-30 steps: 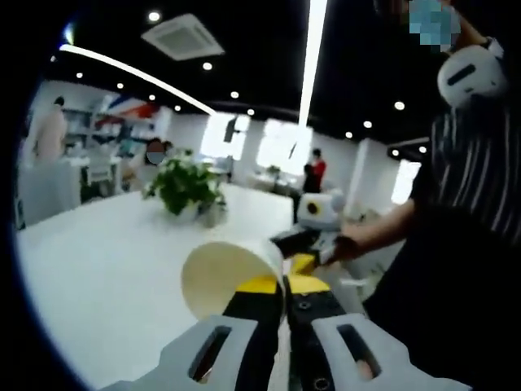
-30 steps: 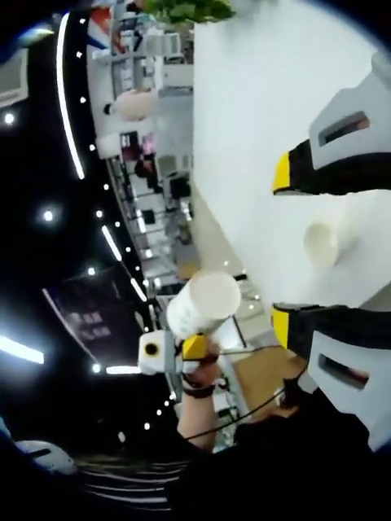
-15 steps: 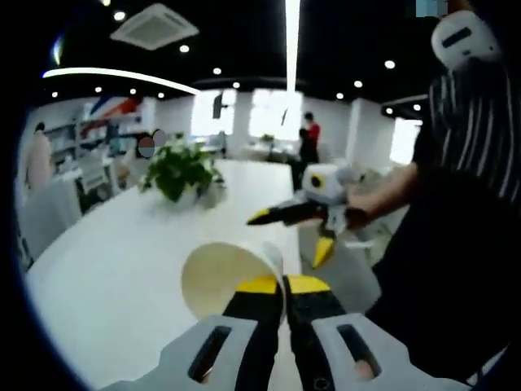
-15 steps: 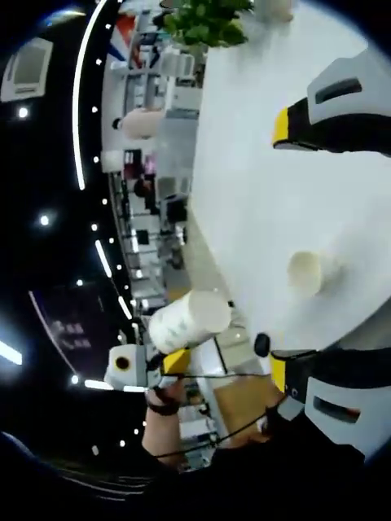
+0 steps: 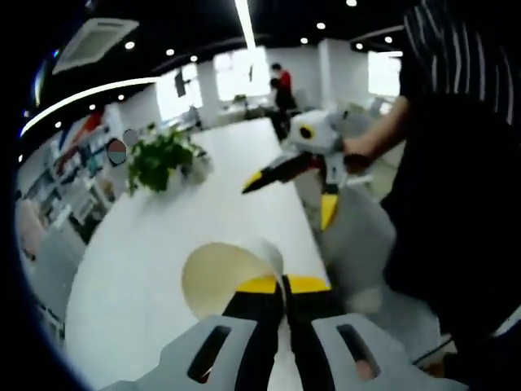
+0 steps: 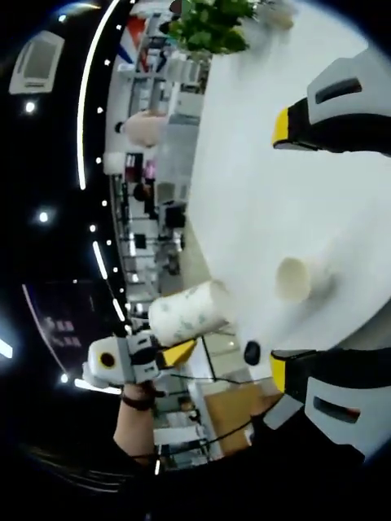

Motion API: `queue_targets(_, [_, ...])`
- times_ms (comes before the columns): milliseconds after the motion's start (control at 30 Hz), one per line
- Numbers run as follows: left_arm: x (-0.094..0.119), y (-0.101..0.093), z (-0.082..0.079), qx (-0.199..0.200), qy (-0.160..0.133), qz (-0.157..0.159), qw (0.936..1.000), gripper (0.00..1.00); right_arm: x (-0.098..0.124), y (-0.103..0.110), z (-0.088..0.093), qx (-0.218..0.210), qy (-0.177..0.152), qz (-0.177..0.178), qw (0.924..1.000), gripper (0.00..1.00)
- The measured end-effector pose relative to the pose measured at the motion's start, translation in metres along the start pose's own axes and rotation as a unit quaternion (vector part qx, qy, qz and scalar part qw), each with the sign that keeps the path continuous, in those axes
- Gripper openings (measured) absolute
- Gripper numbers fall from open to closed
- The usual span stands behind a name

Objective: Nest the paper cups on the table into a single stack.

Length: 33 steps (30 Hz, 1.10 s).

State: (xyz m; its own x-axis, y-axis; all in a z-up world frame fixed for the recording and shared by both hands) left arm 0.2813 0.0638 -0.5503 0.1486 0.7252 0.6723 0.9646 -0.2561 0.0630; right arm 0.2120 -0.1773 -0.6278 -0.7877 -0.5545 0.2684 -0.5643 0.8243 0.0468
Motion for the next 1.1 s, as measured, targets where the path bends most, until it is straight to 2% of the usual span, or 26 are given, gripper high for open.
queue_targets(67, [-0.007,0.003,0.001,-0.028,0.024,0.004,0.9993,0.00,0.001,0.000,0.003,-0.004,-0.002,0.002,1.0000,1.00])
queue_targets(133, [-0.015,0.004,0.003,-0.034,0.042,0.016,0.9984,0.00,0.002,-0.001,0.006,-0.009,-0.002,0.003,1.0000,1.00])
queue_targets(233, [-0.030,0.006,0.008,-0.064,0.078,0.029,0.9944,0.00,0.004,-0.005,0.014,-0.011,0.004,0.009,0.9999,1.00])
queue_targets(400, [-0.047,0.010,0.012,-0.074,0.098,0.042,0.9915,0.00,0.007,-0.011,0.018,-0.025,0.003,0.017,0.9995,1.00])
queue_targets(533, [-0.056,0.012,0.019,-0.101,0.148,0.060,0.9819,0.00,0.009,-0.012,0.021,-0.032,0.007,0.016,0.9993,1.00])
queue_targets(800, [-0.074,0.011,0.028,-0.133,0.185,0.088,0.9697,0.00,0.006,-0.011,0.023,-0.042,0.004,0.012,0.9990,1.00])
queue_targets(1100, [-0.085,0.013,0.032,-0.150,0.201,0.105,0.9624,0.00,0.005,-0.009,0.026,-0.048,0.007,0.005,0.9988,1.00])
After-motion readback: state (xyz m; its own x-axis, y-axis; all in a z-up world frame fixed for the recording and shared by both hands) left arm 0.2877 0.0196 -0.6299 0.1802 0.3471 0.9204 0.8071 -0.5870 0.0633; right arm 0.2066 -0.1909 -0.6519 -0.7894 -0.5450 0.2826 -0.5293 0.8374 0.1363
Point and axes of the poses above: the point that each gripper's makers call its tool centre point, and the gripper's own axes: x roughly backward along the fingers, y roughly to its left, z roughly out of its underside, the point moved 9 cm from there along x, roughly backward along the fingers, and after that the axes turned 5 degrees about z, right-handed, at the moved point
